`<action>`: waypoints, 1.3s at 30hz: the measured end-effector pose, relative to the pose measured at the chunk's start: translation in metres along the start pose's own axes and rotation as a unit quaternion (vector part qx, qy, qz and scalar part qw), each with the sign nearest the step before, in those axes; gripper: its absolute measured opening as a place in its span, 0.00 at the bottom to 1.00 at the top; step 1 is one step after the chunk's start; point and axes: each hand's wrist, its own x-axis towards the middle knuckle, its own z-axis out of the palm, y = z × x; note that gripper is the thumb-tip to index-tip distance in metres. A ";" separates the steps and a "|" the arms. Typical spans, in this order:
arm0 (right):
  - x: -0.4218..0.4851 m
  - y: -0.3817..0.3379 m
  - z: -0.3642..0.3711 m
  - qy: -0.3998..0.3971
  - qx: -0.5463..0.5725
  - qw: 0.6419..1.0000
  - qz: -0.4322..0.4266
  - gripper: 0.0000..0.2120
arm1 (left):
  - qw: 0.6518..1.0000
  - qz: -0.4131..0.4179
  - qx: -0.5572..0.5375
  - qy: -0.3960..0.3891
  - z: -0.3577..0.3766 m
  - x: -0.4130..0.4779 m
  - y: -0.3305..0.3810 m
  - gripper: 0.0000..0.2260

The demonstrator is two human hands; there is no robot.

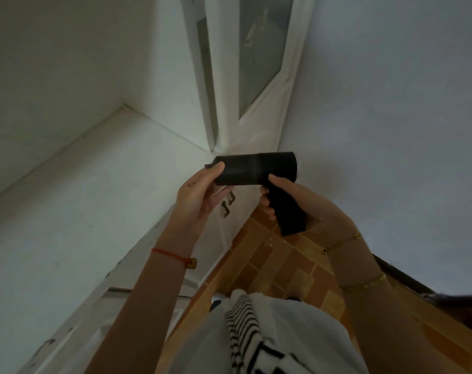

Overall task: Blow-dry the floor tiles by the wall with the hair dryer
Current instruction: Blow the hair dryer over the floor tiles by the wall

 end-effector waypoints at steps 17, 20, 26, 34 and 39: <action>-0.144 -0.014 -0.121 0.042 0.014 0.999 0.012 0.13 | 0.999 -0.016 -0.009 -0.050 0.153 -0.039 -0.105 0.16; -0.159 -0.016 -0.143 0.047 0.016 0.998 0.023 0.12 | 0.999 -0.016 -0.011 -0.048 0.176 -0.040 -0.121 0.16; -0.180 -0.020 -0.179 0.057 0.005 0.998 0.040 0.14 | 0.999 -0.040 -0.017 -0.003 0.213 -0.044 -0.144 0.16; -0.187 -0.011 -0.206 0.074 0.022 0.997 0.031 0.16 | 0.996 -0.079 -0.025 -0.013 0.238 -0.049 -0.155 0.10; -0.181 -0.005 -0.222 0.091 0.047 0.994 0.044 0.18 | 0.994 -0.104 -0.043 -0.010 0.243 -0.042 -0.159 0.09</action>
